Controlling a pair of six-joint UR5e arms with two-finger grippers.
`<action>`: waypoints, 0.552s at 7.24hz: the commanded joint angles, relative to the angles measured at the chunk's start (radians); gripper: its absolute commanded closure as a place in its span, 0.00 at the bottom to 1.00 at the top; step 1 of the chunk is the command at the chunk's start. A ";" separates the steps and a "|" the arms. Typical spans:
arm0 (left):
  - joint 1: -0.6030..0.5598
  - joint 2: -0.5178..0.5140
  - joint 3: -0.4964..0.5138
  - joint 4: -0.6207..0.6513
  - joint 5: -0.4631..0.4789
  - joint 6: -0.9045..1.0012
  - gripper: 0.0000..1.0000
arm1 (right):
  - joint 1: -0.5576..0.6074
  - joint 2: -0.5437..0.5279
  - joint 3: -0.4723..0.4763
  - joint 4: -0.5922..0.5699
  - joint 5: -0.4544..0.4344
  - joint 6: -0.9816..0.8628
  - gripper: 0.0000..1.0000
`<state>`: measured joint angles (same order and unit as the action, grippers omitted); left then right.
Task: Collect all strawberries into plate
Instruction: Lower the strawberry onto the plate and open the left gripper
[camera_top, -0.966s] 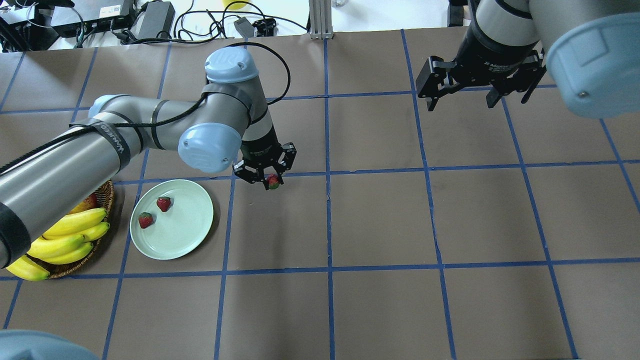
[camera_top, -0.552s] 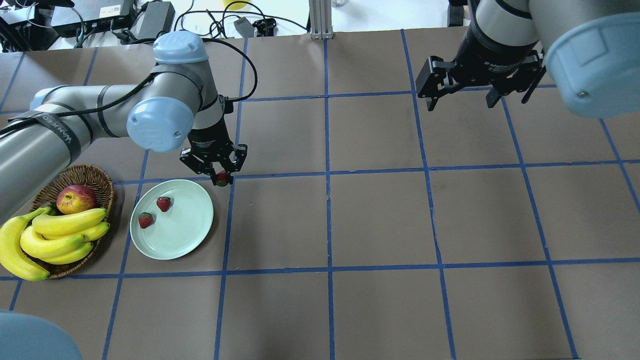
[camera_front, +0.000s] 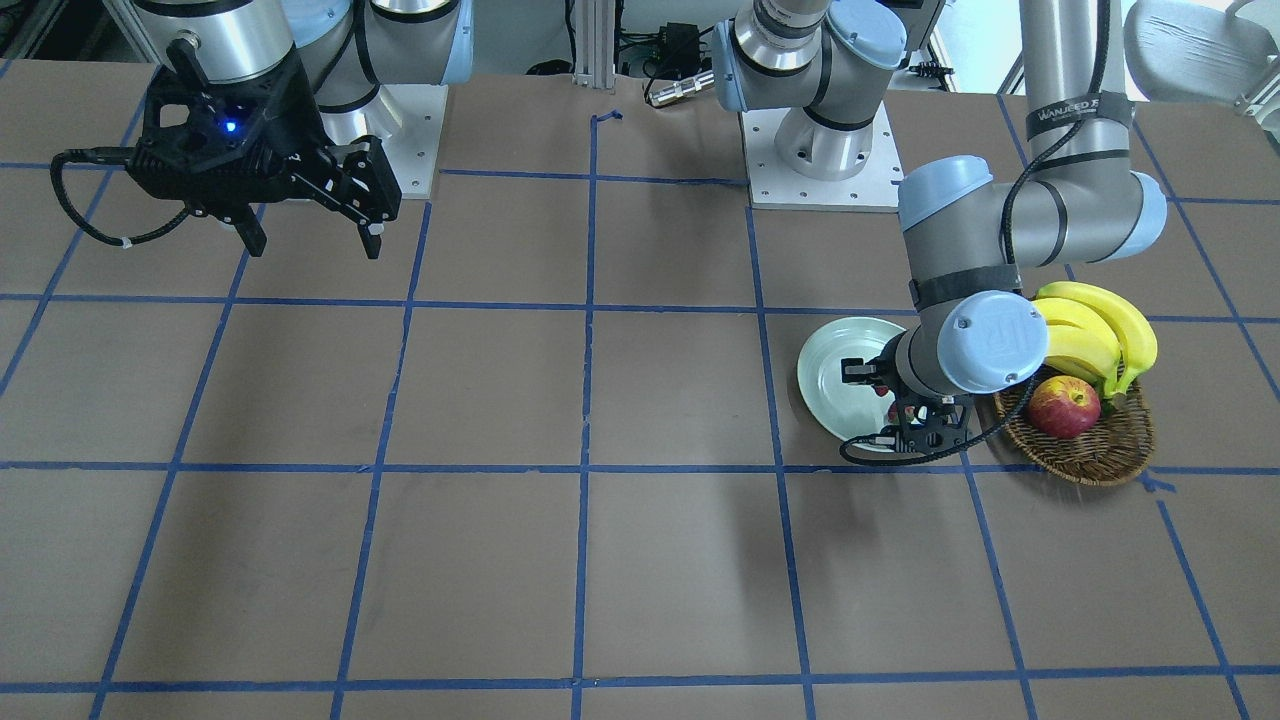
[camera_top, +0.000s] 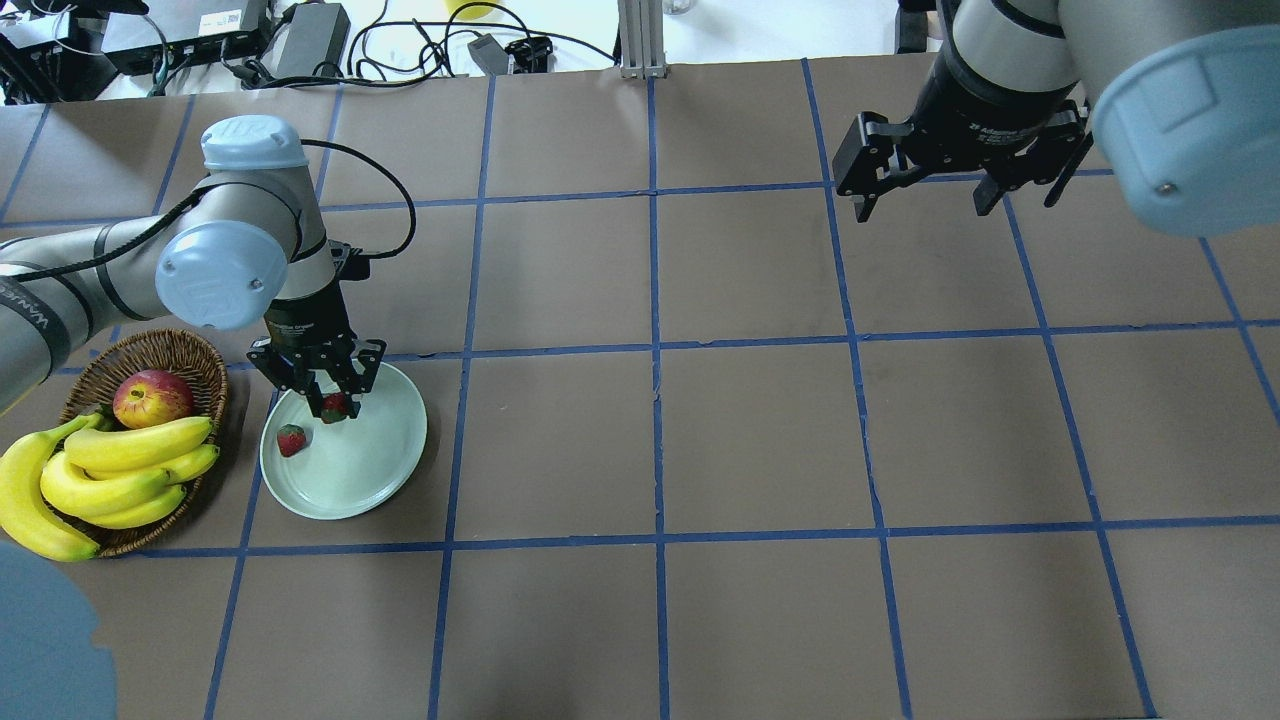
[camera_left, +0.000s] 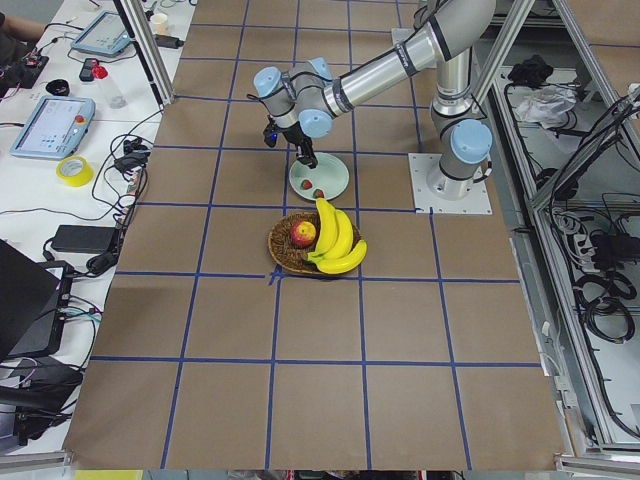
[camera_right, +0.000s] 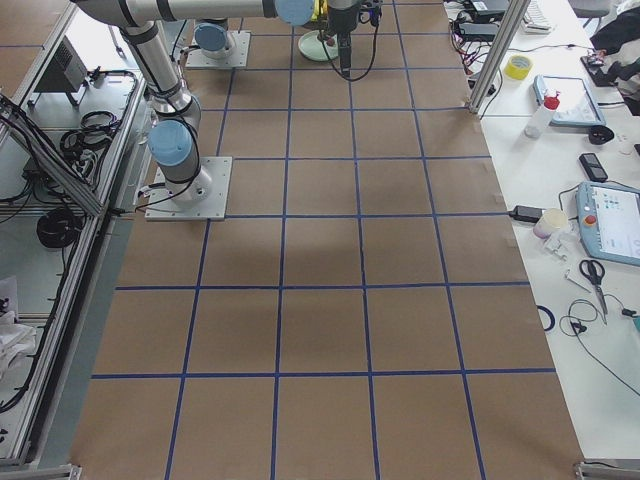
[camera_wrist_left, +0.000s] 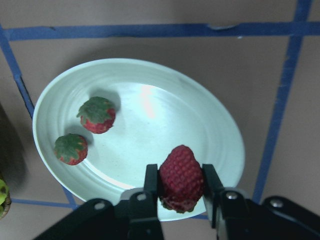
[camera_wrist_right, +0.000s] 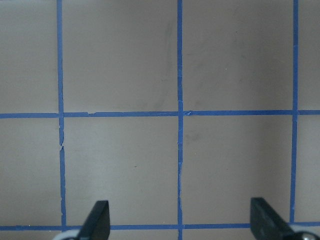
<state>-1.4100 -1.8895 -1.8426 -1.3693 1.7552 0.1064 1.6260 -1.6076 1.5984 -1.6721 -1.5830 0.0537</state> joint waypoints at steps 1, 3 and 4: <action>0.003 0.027 0.003 0.001 0.001 0.013 0.00 | 0.000 0.000 0.000 0.002 -0.002 0.000 0.00; -0.018 0.096 0.078 -0.001 -0.093 0.012 0.00 | 0.000 0.000 0.000 0.000 -0.002 0.000 0.00; -0.020 0.140 0.156 -0.052 -0.187 0.010 0.00 | 0.000 0.000 0.000 0.000 -0.002 0.000 0.00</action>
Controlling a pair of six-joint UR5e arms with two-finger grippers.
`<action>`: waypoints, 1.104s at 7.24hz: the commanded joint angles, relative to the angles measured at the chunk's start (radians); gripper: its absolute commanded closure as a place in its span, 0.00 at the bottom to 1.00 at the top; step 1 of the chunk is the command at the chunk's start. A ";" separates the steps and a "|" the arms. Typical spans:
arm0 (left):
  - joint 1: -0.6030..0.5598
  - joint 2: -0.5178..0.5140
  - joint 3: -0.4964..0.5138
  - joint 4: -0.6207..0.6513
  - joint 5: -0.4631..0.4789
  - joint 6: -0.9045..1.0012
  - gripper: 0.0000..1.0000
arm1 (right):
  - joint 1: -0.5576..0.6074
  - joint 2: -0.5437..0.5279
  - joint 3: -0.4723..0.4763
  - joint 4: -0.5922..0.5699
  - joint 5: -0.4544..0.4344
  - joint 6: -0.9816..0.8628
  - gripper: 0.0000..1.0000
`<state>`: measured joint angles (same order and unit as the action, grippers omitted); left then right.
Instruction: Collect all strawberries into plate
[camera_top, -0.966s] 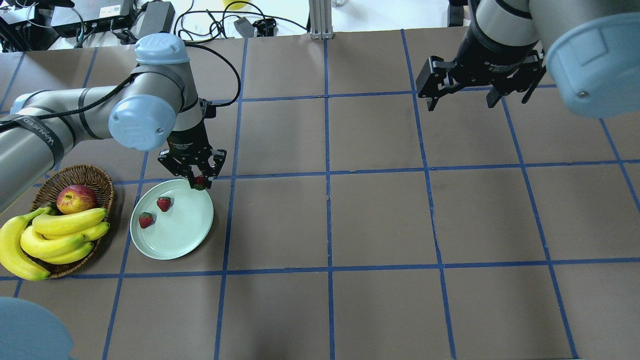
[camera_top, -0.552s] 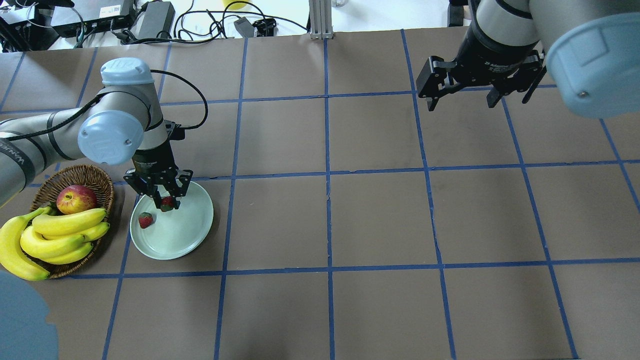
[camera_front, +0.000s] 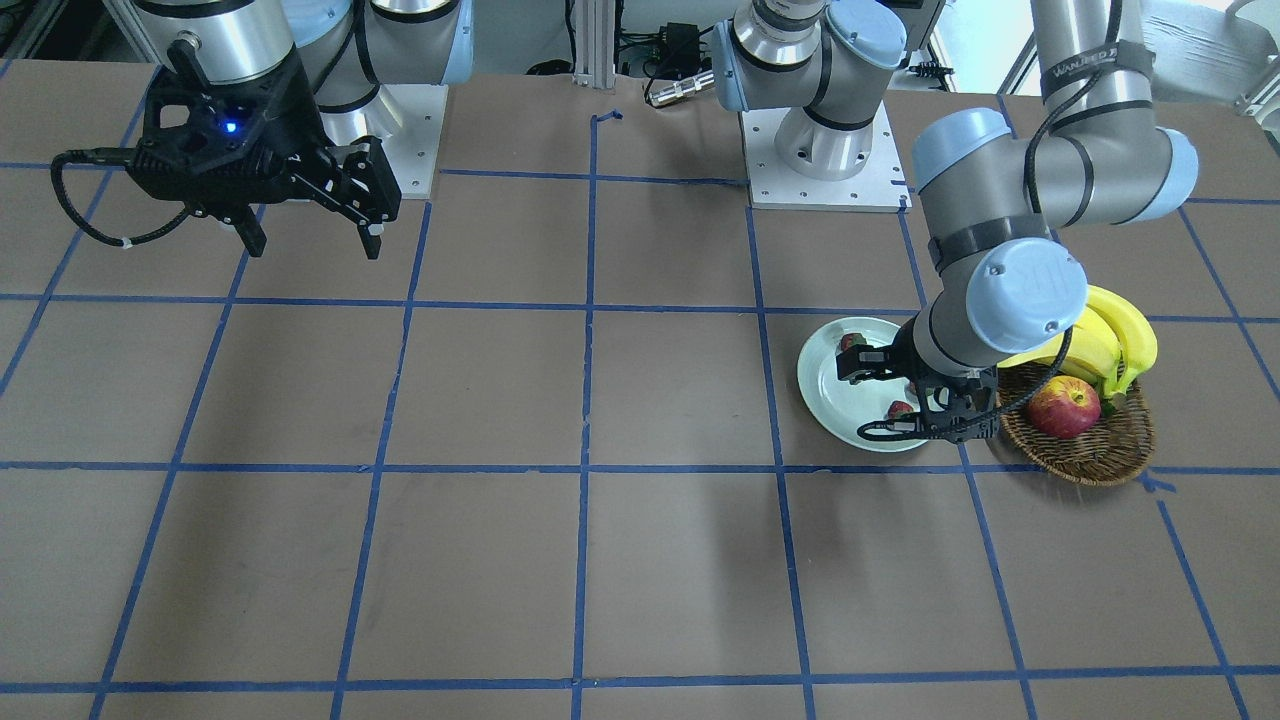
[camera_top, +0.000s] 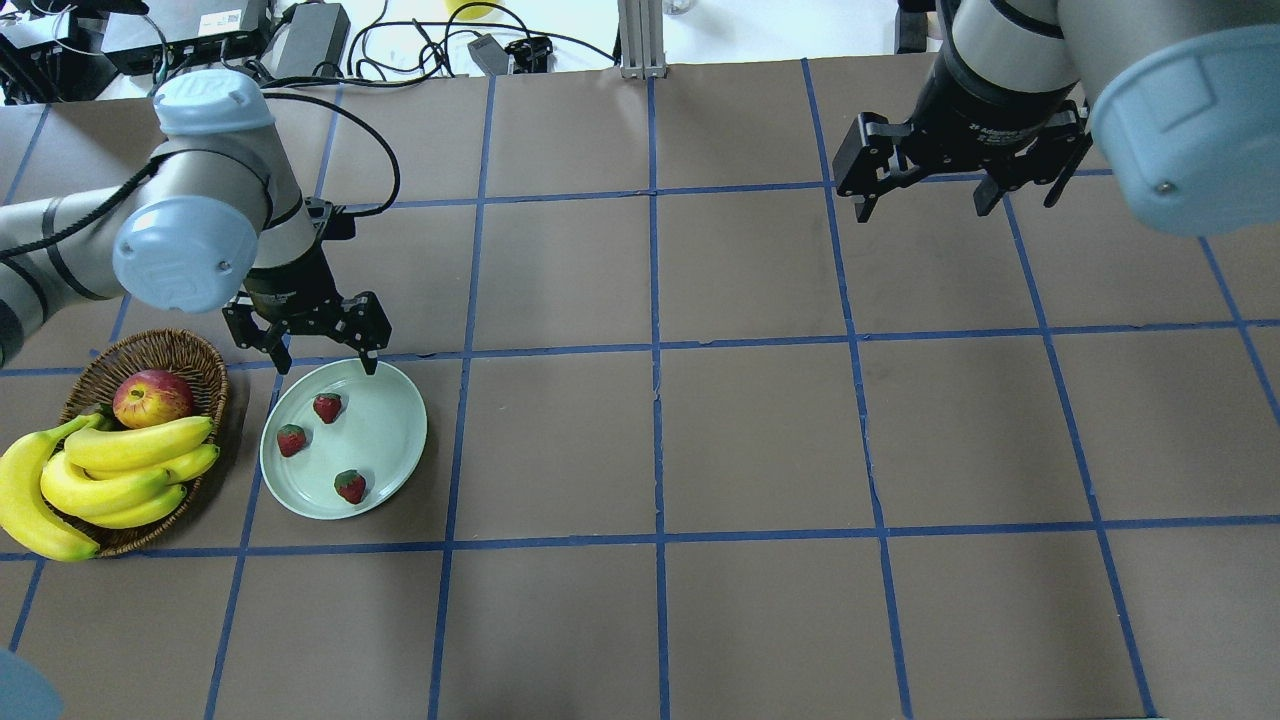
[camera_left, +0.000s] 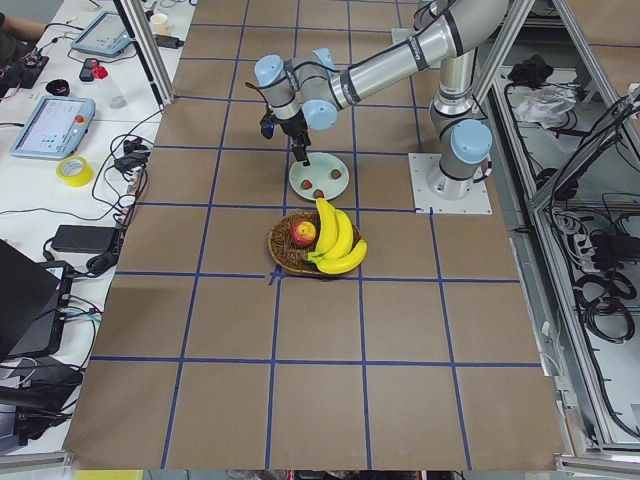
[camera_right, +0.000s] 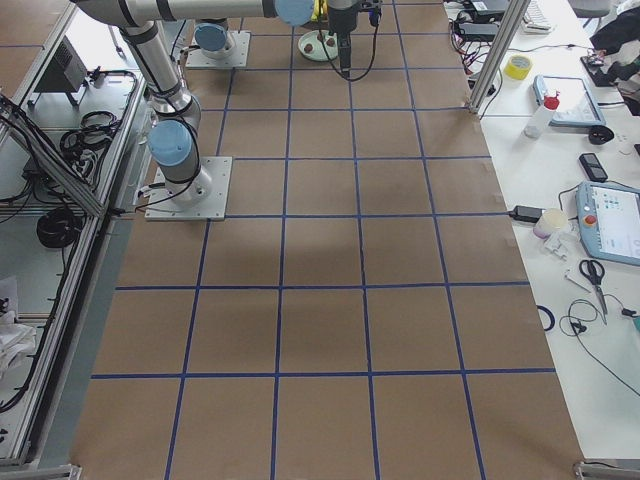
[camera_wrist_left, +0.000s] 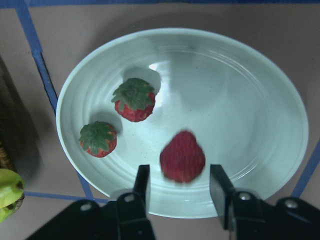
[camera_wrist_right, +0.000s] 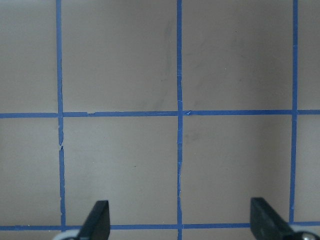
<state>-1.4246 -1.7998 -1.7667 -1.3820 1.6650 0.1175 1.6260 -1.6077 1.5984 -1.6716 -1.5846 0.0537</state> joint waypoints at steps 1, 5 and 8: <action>-0.007 0.091 0.164 -0.128 -0.094 -0.009 0.00 | 0.000 0.000 0.000 0.000 0.003 0.000 0.00; -0.020 0.189 0.257 -0.157 -0.099 -0.016 0.00 | 0.000 0.000 -0.006 -0.014 0.008 -0.003 0.00; -0.048 0.214 0.246 -0.169 -0.099 -0.016 0.00 | 0.002 -0.001 -0.005 -0.014 0.008 -0.008 0.00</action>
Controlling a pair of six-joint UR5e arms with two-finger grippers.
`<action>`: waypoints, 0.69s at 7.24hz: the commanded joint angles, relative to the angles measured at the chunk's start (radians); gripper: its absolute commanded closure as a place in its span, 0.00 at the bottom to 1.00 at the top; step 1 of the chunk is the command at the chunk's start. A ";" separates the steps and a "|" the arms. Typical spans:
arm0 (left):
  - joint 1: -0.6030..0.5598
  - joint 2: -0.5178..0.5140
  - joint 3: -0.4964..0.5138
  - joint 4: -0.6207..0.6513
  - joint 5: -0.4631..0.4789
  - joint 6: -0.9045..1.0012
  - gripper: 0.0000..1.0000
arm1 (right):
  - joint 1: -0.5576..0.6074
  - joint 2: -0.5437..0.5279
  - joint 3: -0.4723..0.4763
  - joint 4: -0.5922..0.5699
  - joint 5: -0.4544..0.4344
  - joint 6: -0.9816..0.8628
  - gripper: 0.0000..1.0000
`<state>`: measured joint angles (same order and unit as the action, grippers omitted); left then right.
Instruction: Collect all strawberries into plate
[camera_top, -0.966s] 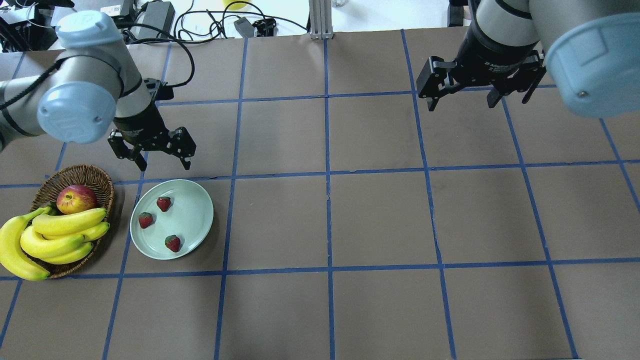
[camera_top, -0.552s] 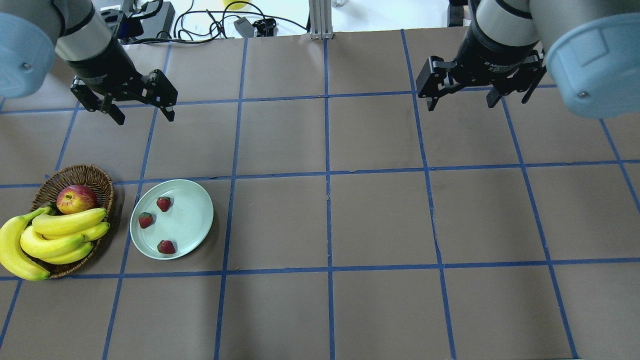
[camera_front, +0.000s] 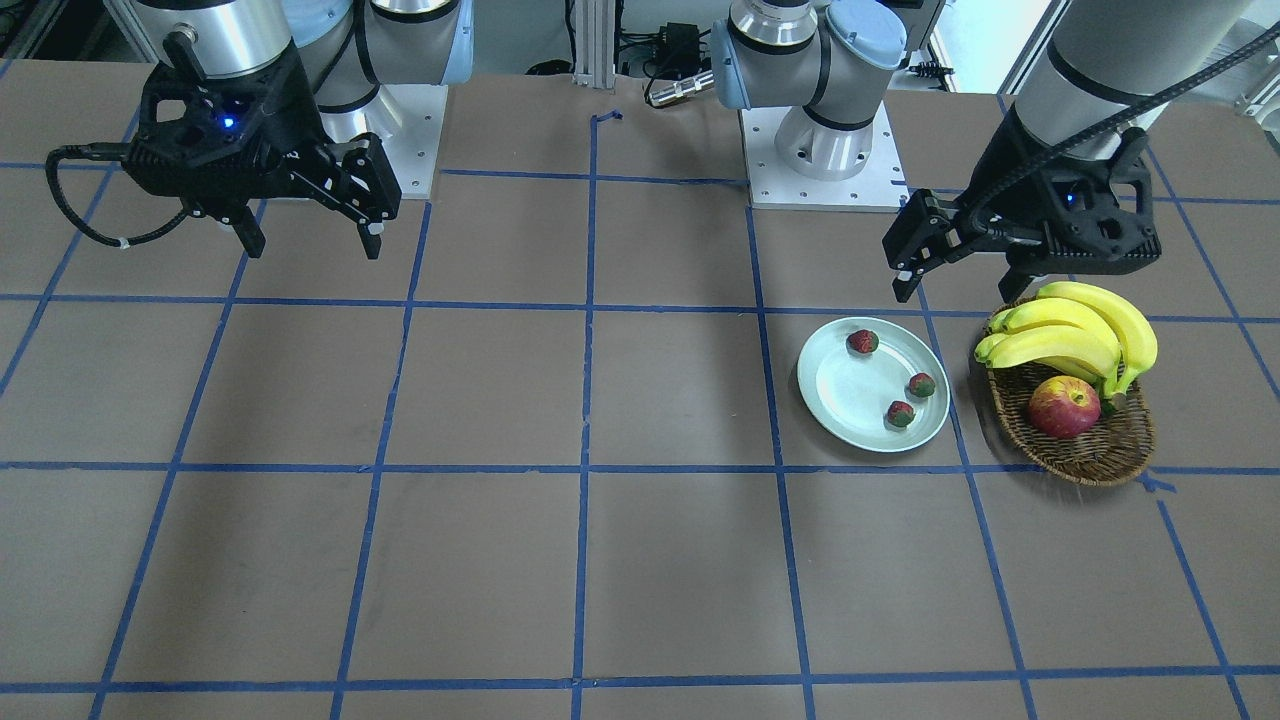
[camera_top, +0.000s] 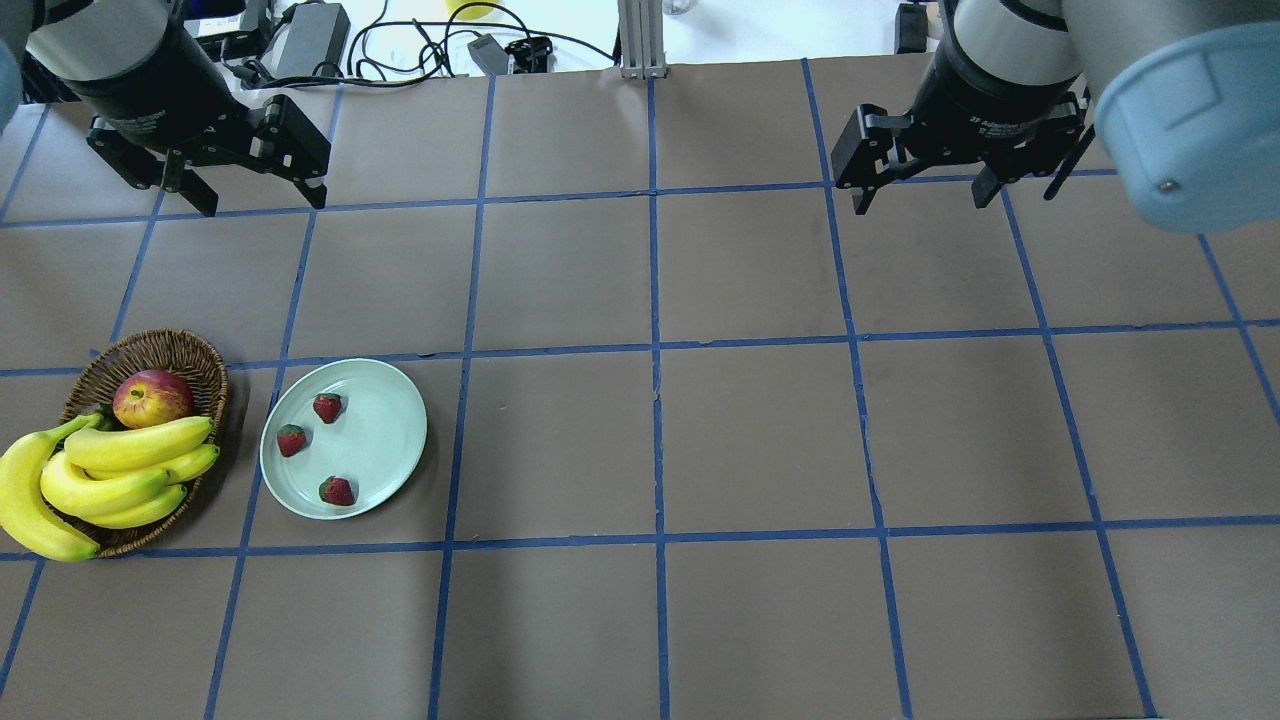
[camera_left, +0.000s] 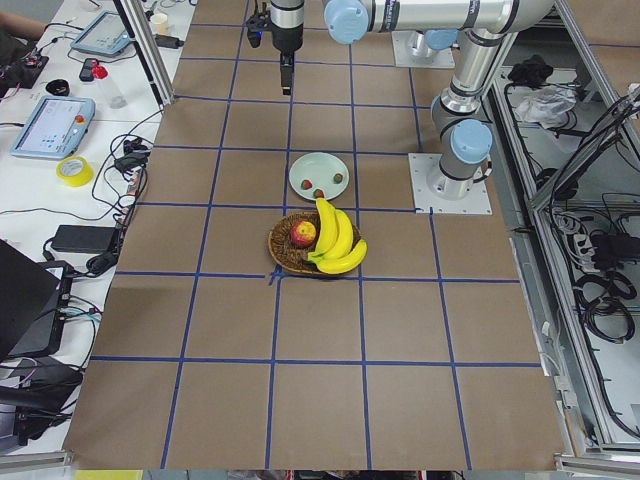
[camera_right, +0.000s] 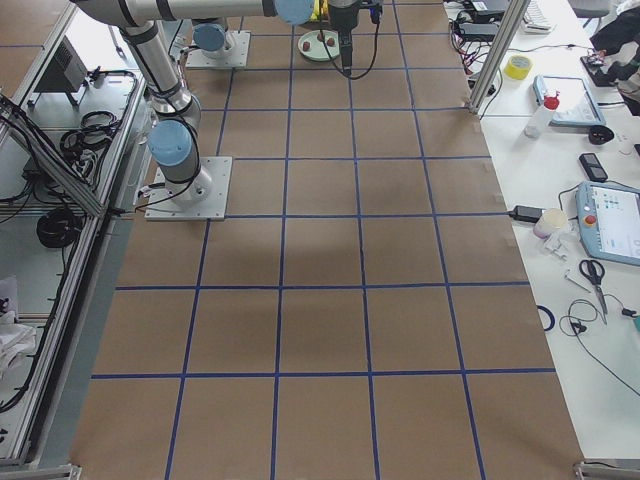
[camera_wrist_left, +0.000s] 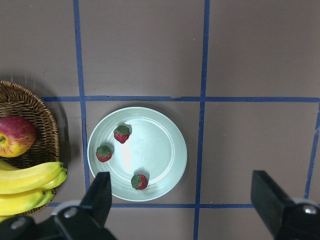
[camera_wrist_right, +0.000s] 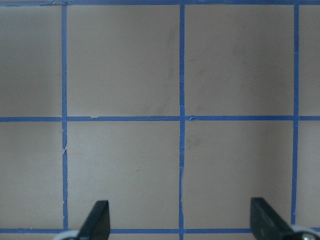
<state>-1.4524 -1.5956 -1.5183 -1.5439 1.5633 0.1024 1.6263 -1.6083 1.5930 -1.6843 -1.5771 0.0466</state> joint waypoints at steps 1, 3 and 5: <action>-0.063 0.009 -0.005 -0.002 0.009 -0.003 0.00 | 0.001 0.001 0.001 -0.002 0.000 0.001 0.00; -0.072 0.011 -0.006 -0.004 0.007 0.000 0.00 | 0.001 -0.001 0.001 0.000 0.000 0.004 0.00; -0.072 0.023 -0.049 0.002 0.007 0.002 0.00 | 0.004 -0.001 0.002 0.000 0.000 0.002 0.00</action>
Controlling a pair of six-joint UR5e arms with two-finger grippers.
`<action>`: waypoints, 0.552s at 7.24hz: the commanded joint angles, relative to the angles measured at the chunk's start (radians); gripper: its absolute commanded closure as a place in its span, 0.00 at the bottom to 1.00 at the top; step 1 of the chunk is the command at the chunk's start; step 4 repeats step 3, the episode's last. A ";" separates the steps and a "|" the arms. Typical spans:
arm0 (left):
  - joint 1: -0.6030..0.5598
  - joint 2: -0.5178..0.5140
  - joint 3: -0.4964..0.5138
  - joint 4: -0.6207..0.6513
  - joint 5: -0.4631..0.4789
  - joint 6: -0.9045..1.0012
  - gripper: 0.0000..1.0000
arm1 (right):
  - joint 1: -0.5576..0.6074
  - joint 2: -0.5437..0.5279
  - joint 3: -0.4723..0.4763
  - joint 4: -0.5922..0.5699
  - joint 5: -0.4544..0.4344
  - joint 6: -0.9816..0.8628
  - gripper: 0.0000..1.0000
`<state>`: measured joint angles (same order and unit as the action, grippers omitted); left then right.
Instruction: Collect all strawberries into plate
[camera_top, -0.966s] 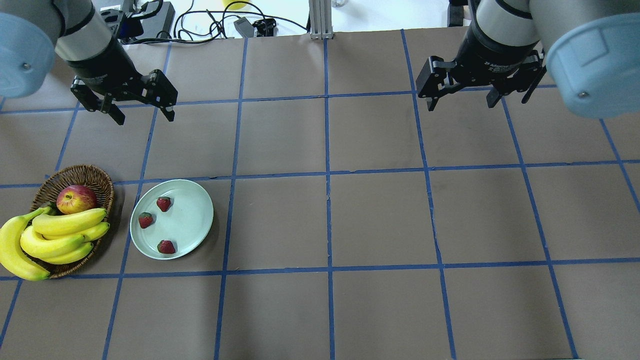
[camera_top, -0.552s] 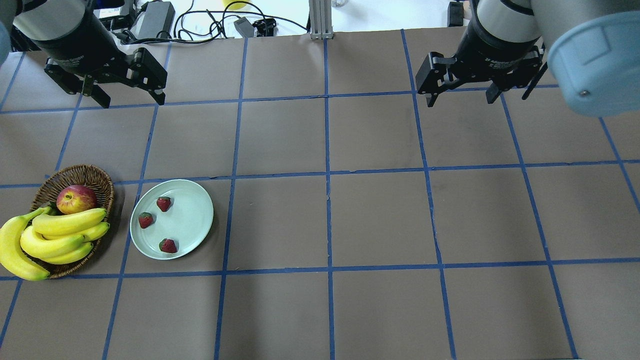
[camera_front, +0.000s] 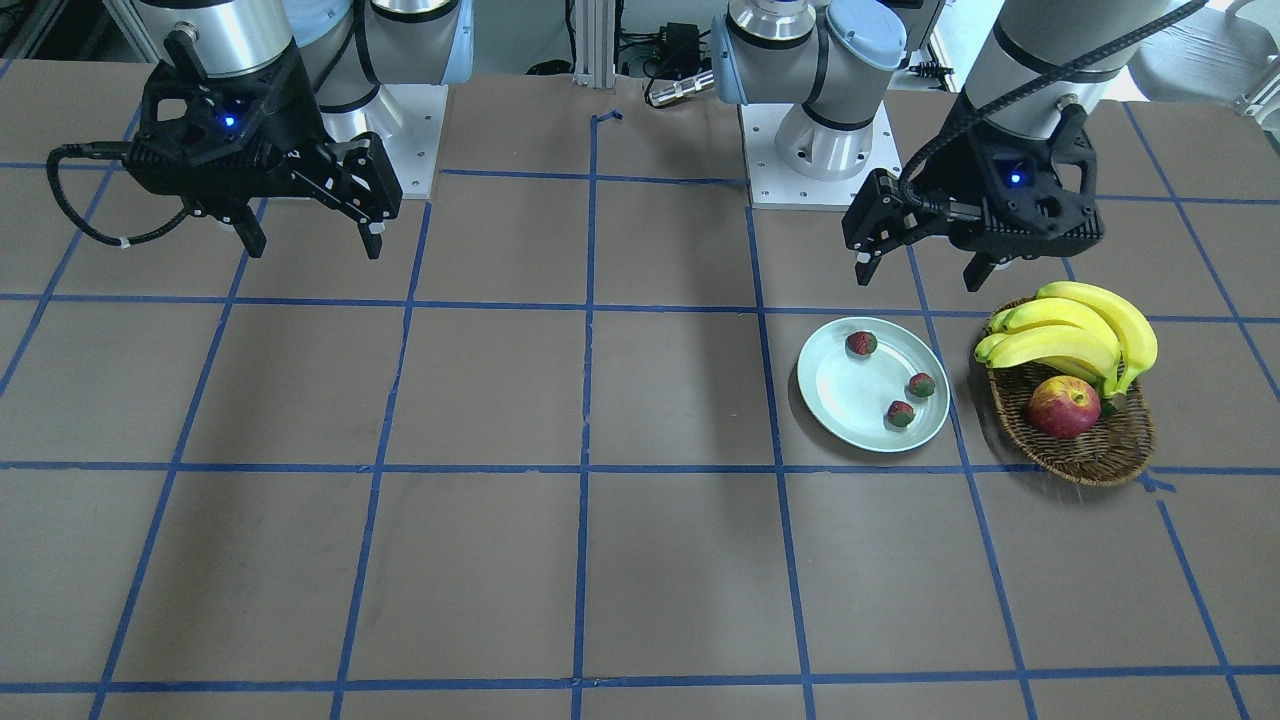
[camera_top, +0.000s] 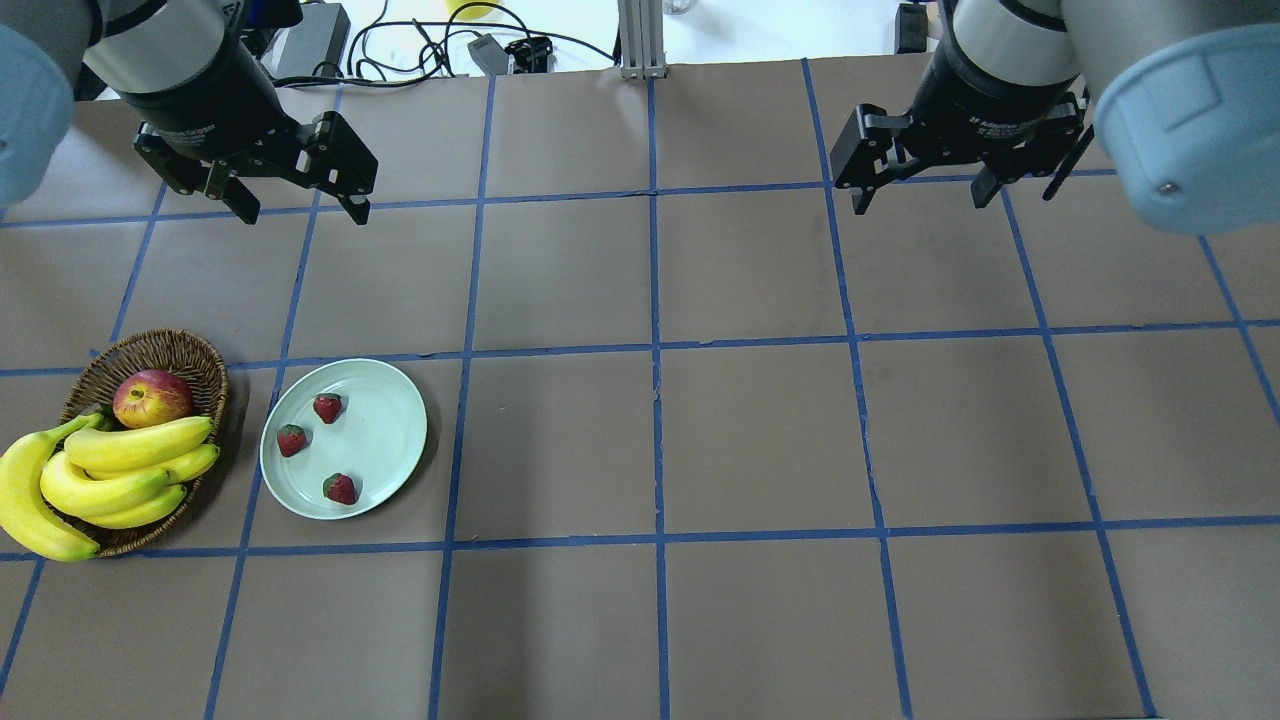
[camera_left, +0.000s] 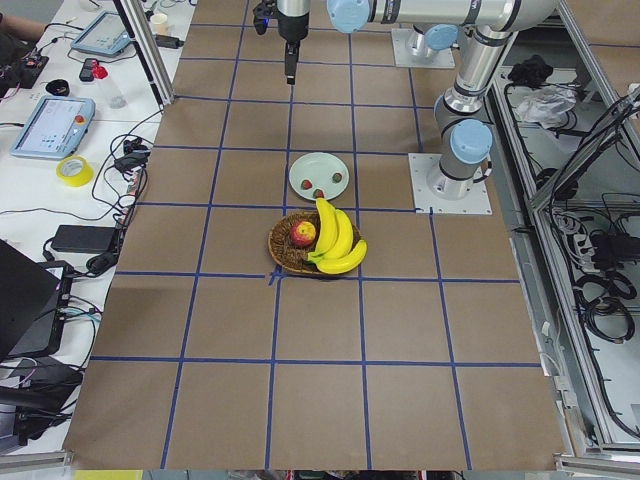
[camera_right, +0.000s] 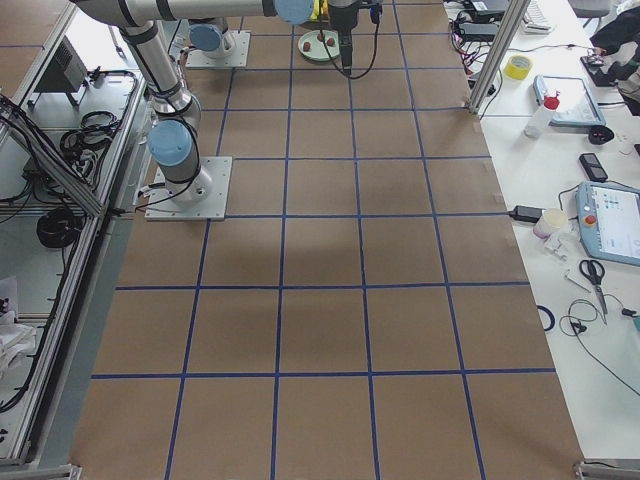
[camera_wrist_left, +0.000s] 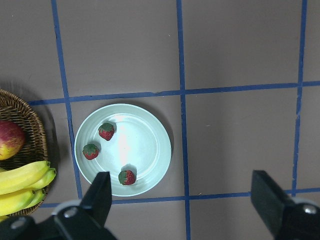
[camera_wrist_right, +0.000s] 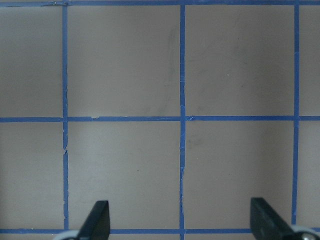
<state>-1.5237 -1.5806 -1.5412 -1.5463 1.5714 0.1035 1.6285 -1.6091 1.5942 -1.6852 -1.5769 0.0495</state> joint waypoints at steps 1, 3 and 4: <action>-0.003 0.011 -0.031 0.006 -0.001 0.002 0.00 | 0.002 0.001 0.003 0.001 0.000 0.001 0.00; -0.003 0.011 -0.033 0.006 -0.001 0.002 0.00 | 0.001 0.001 0.004 0.012 0.000 0.004 0.00; -0.003 0.011 -0.033 0.006 -0.001 0.002 0.00 | 0.001 0.001 0.004 0.012 0.000 0.004 0.00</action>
